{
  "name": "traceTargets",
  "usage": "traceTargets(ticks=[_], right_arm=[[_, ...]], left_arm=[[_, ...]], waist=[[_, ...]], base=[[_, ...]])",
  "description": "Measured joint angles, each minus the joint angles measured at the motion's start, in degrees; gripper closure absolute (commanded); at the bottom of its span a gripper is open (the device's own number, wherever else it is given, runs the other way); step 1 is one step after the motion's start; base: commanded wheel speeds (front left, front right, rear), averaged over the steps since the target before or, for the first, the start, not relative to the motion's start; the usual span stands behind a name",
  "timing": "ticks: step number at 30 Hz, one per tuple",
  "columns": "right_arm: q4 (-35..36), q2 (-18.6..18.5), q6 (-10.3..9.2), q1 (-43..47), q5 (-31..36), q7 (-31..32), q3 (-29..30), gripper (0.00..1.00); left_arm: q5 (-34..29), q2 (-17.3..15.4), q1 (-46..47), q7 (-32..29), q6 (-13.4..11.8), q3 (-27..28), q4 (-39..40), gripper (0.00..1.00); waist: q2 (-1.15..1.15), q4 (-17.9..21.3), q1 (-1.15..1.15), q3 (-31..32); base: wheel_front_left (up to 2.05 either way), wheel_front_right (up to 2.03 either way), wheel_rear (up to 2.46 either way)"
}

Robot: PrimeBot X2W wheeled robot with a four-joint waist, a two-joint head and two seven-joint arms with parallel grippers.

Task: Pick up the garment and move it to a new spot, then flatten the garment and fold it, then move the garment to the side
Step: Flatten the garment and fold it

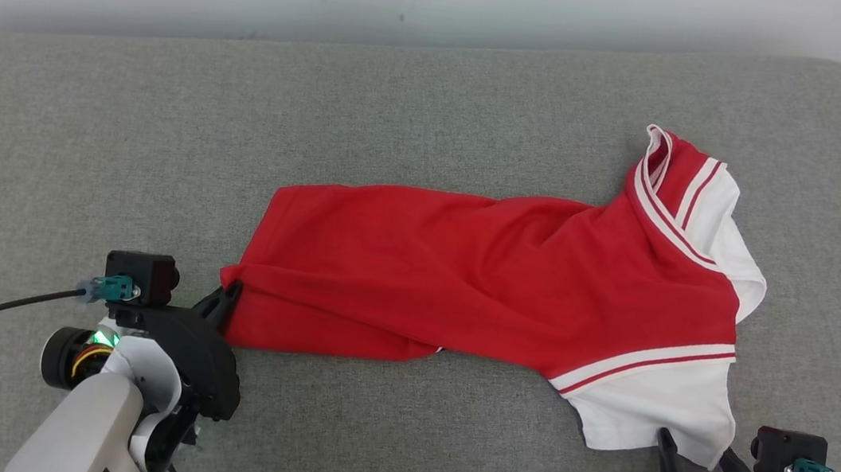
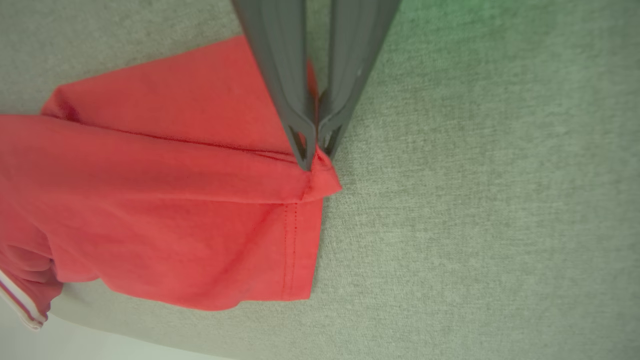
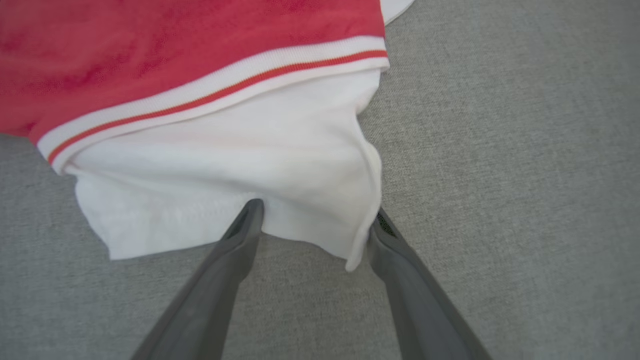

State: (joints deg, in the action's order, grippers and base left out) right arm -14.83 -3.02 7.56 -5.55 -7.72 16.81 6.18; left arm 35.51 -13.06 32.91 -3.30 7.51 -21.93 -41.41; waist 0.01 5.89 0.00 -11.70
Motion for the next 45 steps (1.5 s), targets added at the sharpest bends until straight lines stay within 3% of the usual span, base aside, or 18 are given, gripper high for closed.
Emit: traceTargets(ticks=[1,2,3,9,14,20,22,27,33,40,45], right_arm=[[-0.33,-0.02,0.00,-0.27,0.00,-0.07,-0.08,0.59],[-0.44,-0.03,0.00,-0.37,0.00,-0.27,-0.18,0.84],[-0.53,-0.02,0.00,-0.37,-0.01,-0.42,-0.25,1.00],[2.00,-0.01,0.00,0.05,-0.68,-1.30,-0.78,1.00],[9.43,-0.32,0.00,-0.81,-3.86,-1.56,-2.34,1.00],[16.07,-7.06,0.00,-12.30,-6.72,2.71,-6.90,1.00],[16.35,-8.91,0.00,-17.88,-7.93,3.93,-8.31,1.00],[12.03,-12.61,0.00,-33.83,-10.79,6.04,-12.94,1.00],[3.86,-10.56,-0.01,-54.07,-11.24,4.66,-14.38,1.00],[-4.68,-7.62,-0.01,-75.16,-7.38,-3.01,-11.20,1.00],[-8.51,-5.87,-0.01,-85.73,-4.71,-11.48,-2.91,1.00]], left_arm=[[0.08,0.01,0.01,0.00,0.01,-0.15,0.05,1.00],[0.16,0.03,0.02,0.00,0.00,-0.33,0.12,1.00],[0.27,0.05,0.03,0.01,0.01,-0.45,0.18,1.00],[1.52,-0.02,0.07,0.98,0.00,-0.54,1.31,1.00],[10.42,0.25,0.75,0.99,0.00,1.72,7.26,1.00],[20.79,-3.31,7.79,-3.23,-0.01,5.13,17.07,1.00],[21.52,-4.45,11.11,-4.64,-0.01,6.02,18.27,1.00],[22.29,-5.92,20.69,-6.94,-1.66,7.81,19.44,1.00],[18.55,-7.19,32.97,-5.80,-4.28,8.57,20.19,1.00],[15.61,-7.27,49.73,-0.91,-7.04,11.54,21.04,1.00],[13.07,-8.24,59.31,3.02,-6.59,12.58,20.92,1.00]], waist=[[0.00,-0.12,0.00,-0.02],[0.00,-0.23,0.00,-0.02],[0.00,-0.31,0.00,0.02],[0.00,-0.26,0.00,0.71],[0.00,0.67,0.00,0.97],[0.00,2.43,0.00,-0.31],[0.00,2.98,0.00,-1.35],[0.00,4.34,0.01,-4.91],[0.00,5.96,0.02,-10.66],[0.00,7.86,0.02,-19.21],[0.00,9.39,0.03,-25.20]], base=[[0.00,0.00,0.00],[0.00,0.00,0.00],[0.00,0.00,0.00],[0.00,0.00,0.00],[0.00,0.00,0.00],[0.00,0.00,0.00],[0.00,0.00,0.00],[0.00,0.00,0.00],[0.00,0.00,0.00],[0.00,0.00,0.00],[0.00,0.00,0.00]])
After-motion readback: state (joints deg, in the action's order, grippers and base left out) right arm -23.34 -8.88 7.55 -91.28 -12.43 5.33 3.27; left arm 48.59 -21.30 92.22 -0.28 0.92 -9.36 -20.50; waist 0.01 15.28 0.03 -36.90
